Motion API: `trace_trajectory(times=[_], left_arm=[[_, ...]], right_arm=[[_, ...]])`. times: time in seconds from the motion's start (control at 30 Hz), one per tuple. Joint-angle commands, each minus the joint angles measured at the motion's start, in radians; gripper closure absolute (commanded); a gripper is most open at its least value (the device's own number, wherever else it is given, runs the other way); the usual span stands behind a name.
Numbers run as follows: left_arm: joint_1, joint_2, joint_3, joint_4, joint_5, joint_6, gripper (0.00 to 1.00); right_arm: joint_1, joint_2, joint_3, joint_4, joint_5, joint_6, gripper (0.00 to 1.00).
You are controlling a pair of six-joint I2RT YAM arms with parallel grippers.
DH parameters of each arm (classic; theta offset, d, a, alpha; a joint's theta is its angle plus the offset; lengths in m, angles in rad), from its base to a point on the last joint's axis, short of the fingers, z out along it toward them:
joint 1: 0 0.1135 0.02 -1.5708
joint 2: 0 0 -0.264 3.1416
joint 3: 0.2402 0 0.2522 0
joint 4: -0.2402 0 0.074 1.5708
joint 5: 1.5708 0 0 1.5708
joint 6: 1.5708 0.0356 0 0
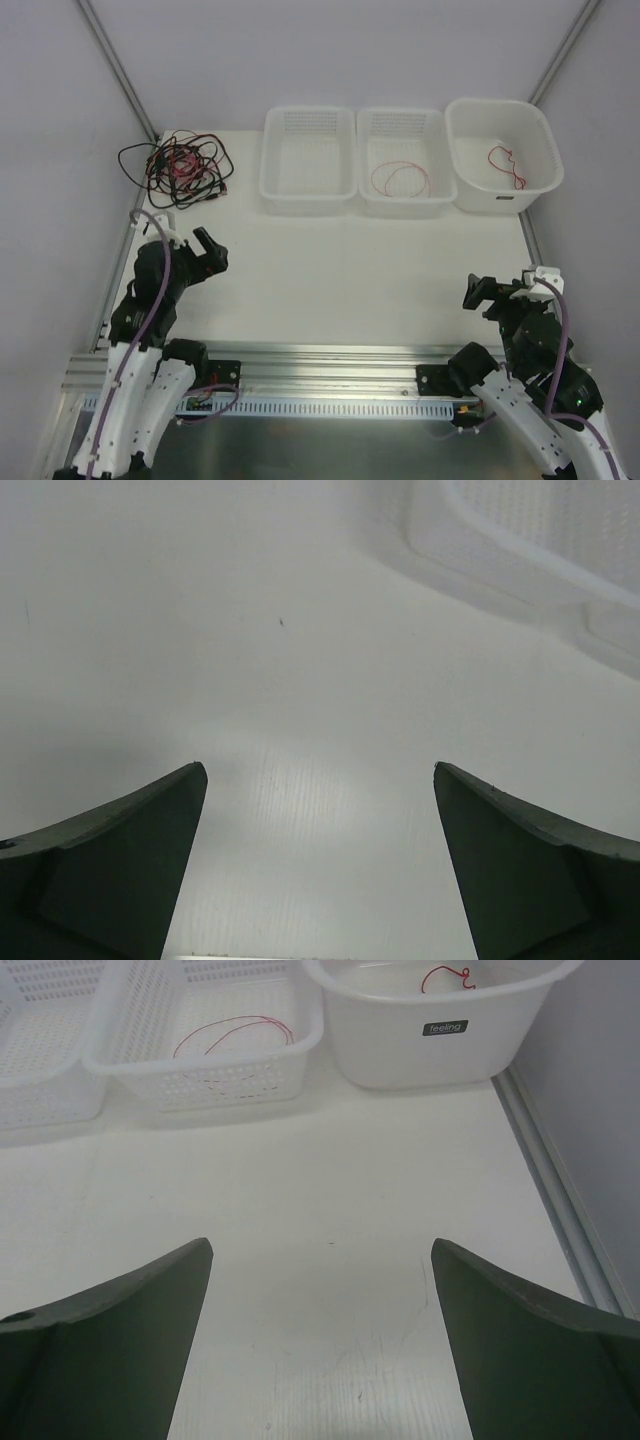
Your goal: Untangle the cables
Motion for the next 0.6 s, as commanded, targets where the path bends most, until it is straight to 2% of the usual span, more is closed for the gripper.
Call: trace_trajectory(times=[0.0, 0.03, 0.2, 0.43, 0.57], left_arm=[[-0.003, 0.217, 0.119, 0.034, 0.054, -0.108, 0.01], [-0.003, 0.3, 0.138, 0.042, 0.032, -0.129, 0.01], [0.018, 0.513, 0.271, 0.155, -0.024, -0.168, 0.01], [0.17, 0.846, 0.405, 0.272, -0.081, -0.333, 0.01], [0.224, 1.004, 0.457, 0.362, -0.121, -0.406, 0.01]], right_arm=[[-0.003, -0.186, 0.023, 0.018, -0.055, 0.01, 0.03], [-0.003, -0.186, 0.021, 0.024, -0.074, -0.002, 0.03], [-0.003, -0.179, 0.021, 0.025, -0.123, -0.015, 0.03], [-0.002, -0.186, 0.016, 0.018, -0.117, -0.016, 0.03], [-0.005, -0.183, 0.007, 0.031, -0.183, -0.038, 0.03]])
